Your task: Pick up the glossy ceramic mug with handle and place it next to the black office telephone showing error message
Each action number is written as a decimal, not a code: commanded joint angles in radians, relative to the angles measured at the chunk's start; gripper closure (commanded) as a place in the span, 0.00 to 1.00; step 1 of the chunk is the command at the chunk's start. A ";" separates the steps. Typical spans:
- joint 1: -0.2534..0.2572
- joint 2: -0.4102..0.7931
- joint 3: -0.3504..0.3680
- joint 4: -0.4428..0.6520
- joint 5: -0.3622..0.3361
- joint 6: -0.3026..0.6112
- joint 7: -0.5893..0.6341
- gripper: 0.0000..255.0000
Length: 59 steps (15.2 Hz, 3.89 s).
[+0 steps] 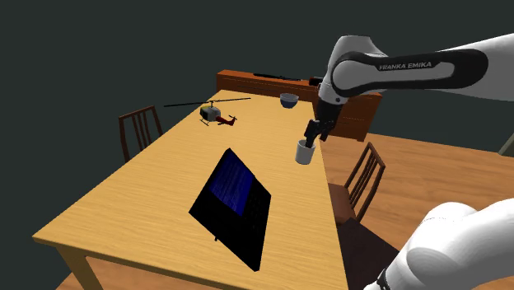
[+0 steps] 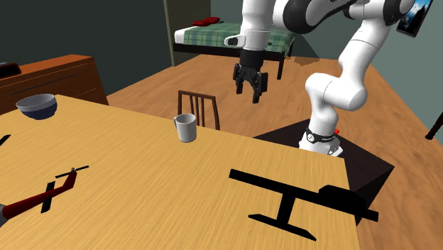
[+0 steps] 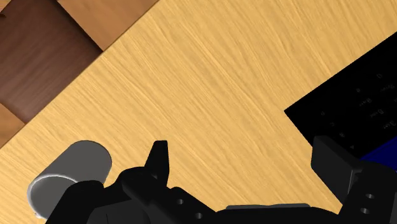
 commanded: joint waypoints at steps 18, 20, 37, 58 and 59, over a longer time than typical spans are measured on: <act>-0.081 0.667 -0.158 0.359 0.028 0.287 -0.262 0.00; -0.090 0.711 -0.161 0.396 0.037 0.293 -0.278 0.00; -0.096 0.767 -0.157 0.361 0.055 0.382 -0.290 1.00; -0.090 0.689 -0.163 0.443 0.030 0.224 -0.277 1.00; -0.090 0.684 -0.164 0.451 0.029 0.211 -0.276 1.00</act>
